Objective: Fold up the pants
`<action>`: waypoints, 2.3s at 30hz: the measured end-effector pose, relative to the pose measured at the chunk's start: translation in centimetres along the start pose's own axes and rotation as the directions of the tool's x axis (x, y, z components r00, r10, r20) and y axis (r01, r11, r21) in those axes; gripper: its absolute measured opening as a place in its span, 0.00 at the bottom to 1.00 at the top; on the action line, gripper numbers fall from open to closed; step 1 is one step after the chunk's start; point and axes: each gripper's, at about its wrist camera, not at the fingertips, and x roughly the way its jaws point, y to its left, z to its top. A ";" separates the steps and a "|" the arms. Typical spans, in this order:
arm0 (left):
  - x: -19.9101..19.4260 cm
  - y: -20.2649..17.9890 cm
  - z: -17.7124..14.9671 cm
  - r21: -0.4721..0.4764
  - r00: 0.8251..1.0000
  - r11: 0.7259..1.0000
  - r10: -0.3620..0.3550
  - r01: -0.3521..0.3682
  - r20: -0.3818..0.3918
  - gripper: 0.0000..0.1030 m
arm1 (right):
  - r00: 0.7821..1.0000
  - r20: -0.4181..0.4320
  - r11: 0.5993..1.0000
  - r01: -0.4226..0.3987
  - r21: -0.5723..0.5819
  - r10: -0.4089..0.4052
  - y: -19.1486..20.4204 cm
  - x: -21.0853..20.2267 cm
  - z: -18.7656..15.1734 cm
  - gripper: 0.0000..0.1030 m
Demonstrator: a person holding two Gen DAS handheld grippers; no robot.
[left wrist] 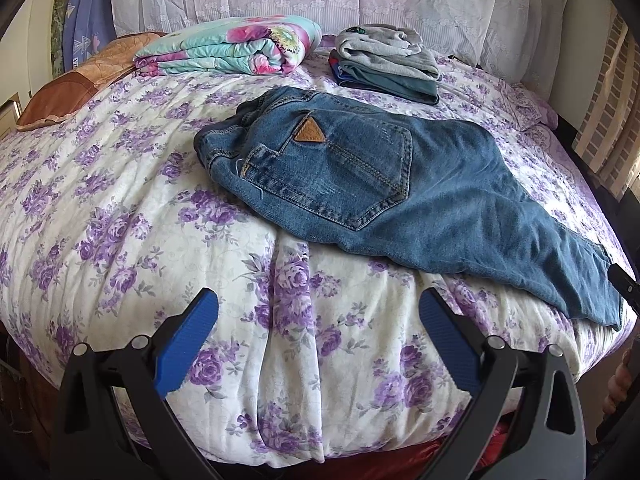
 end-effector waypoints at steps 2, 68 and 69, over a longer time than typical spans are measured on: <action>0.2 0.1 -0.1 -0.003 1.000 1.000 -0.001 0.001 -0.004 0.95 | 1.000 -0.008 1.000 -0.002 0.003 0.002 0.0 0.1 0.0 0.97; 2.2 0.9 -0.3 -0.054 0.996 0.998 -0.034 0.030 -0.077 0.95 | 0.990 -0.010 0.974 0.134 -0.185 -0.138 1.9 1.3 -1.1 0.97; 2.4 0.9 -0.2 -0.054 0.996 0.998 -0.040 0.035 -0.079 0.95 | 0.995 -0.039 0.980 0.089 -0.176 -0.097 1.7 1.5 -1.0 0.97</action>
